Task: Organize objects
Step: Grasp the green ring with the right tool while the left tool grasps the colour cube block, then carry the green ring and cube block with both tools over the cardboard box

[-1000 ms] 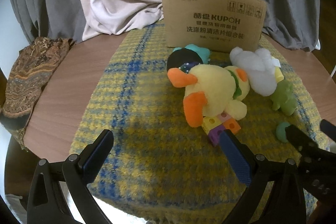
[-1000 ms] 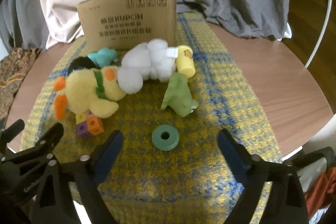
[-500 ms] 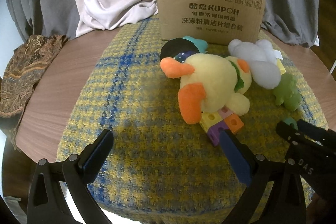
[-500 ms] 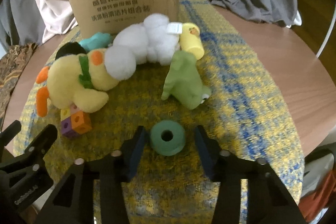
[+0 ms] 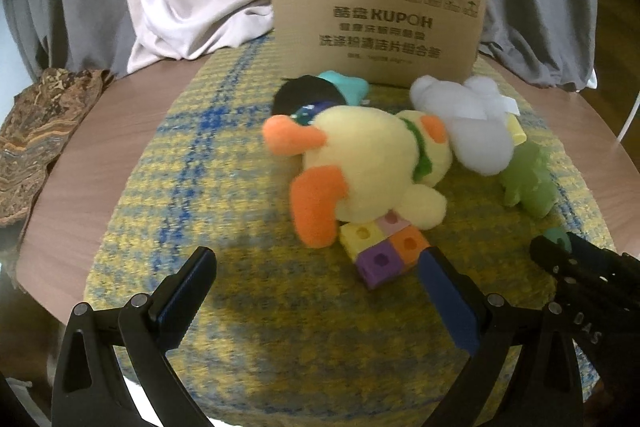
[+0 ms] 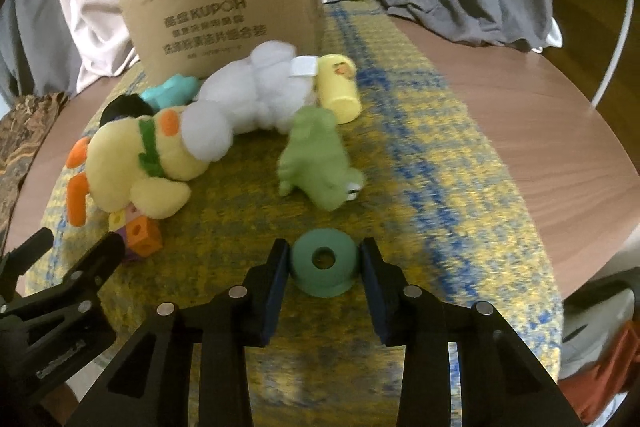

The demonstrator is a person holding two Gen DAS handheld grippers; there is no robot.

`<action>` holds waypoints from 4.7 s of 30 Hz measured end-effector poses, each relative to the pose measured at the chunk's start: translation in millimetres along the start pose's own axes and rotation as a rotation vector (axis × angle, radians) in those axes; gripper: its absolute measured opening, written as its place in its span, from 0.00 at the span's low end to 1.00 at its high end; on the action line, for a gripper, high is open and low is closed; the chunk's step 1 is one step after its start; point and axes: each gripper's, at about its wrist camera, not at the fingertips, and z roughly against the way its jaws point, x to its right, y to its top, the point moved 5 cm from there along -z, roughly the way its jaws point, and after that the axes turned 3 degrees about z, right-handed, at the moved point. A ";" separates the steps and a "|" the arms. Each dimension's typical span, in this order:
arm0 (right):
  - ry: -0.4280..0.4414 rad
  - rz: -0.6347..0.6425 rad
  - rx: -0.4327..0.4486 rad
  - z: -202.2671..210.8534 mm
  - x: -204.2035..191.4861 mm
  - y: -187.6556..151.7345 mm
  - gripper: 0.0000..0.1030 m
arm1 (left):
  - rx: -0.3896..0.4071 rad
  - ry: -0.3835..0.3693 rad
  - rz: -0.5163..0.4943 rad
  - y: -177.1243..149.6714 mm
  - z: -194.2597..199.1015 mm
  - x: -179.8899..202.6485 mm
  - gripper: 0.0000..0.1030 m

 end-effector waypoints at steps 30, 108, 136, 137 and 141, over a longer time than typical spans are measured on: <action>-0.015 -0.025 -0.005 5.9 24.2 -2.2 0.35 | -0.062 -0.053 -0.042 0.5 -26.6 32.3 0.51; 0.025 0.123 0.310 94.3 -40.8 221.9 0.35 | 0.284 -0.071 -0.037 209.9 57.6 -0.2 0.51; 0.041 0.045 0.138 30.7 -34.5 302.4 0.35 | 0.137 -0.125 -0.065 300.0 -13.1 7.8 0.51; 0.044 0.044 0.133 28.5 -34.6 303.8 0.35 | 0.133 -0.128 -0.064 300.7 -14.0 7.5 0.51; 0.059 0.039 0.104 18.2 -36.3 307.7 0.35 | 0.124 -0.122 -0.061 305.5 -19.9 6.0 0.51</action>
